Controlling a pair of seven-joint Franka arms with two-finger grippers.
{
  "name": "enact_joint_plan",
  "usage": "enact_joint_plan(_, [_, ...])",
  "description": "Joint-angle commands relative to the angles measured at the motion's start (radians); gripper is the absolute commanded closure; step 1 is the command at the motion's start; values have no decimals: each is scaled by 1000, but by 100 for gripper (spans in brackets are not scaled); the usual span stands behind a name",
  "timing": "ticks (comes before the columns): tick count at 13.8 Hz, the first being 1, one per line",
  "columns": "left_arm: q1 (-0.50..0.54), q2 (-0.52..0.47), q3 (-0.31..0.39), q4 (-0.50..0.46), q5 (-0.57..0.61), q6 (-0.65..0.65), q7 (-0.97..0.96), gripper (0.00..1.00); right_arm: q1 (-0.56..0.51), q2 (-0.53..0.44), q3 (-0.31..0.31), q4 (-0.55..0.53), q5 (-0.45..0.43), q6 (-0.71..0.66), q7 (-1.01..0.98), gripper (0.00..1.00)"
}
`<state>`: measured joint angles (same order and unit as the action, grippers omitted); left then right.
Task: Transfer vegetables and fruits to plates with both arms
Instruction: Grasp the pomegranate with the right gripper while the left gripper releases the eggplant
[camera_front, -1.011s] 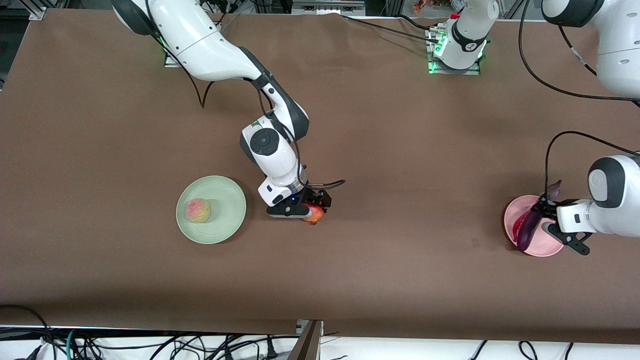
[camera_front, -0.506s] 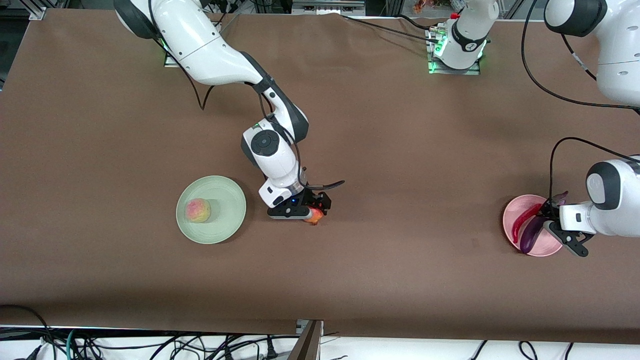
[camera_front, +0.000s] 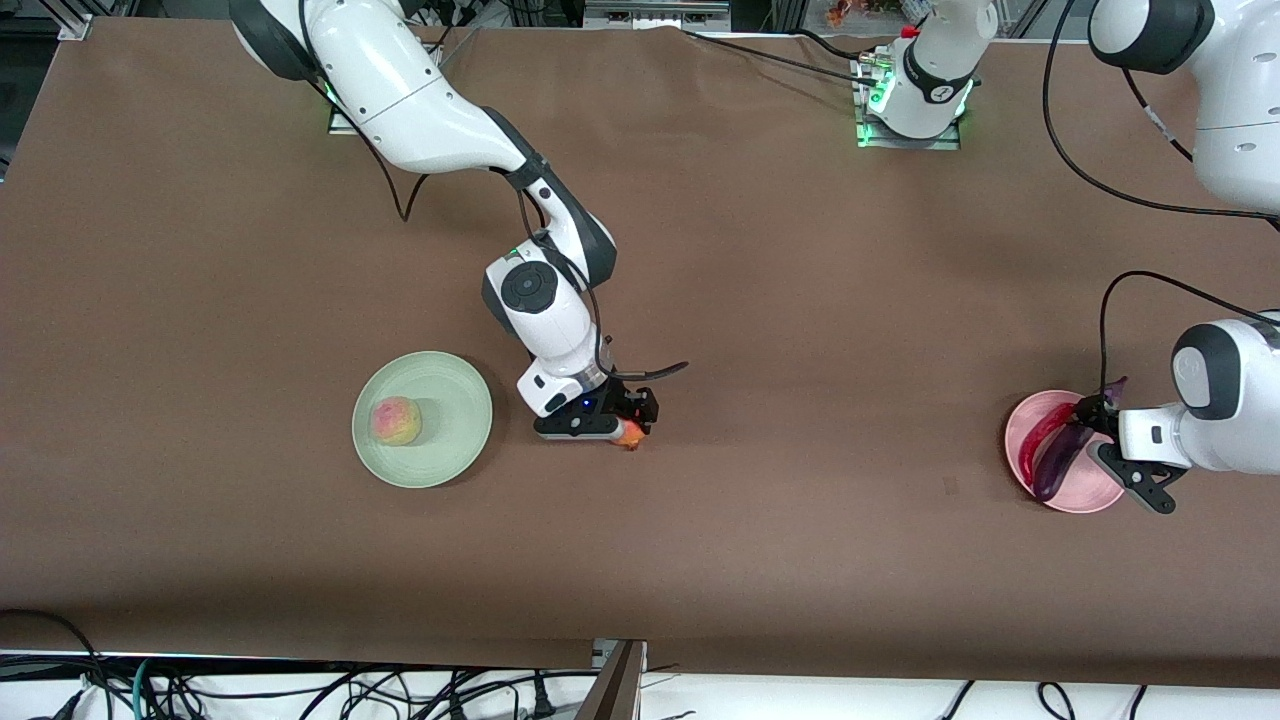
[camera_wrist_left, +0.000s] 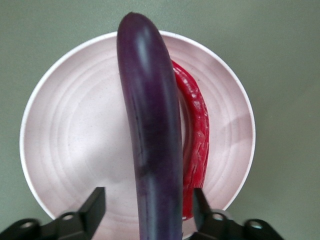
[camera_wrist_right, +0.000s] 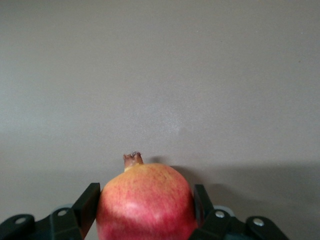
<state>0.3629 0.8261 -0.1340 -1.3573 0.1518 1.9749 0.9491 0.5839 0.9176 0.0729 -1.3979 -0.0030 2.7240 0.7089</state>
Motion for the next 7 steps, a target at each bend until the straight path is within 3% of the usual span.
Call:
enact_joint_plan(1, [7, -36, -18, 3, 5, -60, 16, 0, -7, -23, -4, 10, -12, -18, -9, 84])
enact_joint_plan(4, [2, -74, -33, 7, 3, -126, -18, 0, -47, -121, -4, 14, -9, -256, -26, 84])
enact_joint_plan(7, [2, -181, -74, 7, 3, -229, -207, 0, -113, -192, -4, 11, -3, -482, -154, 84])
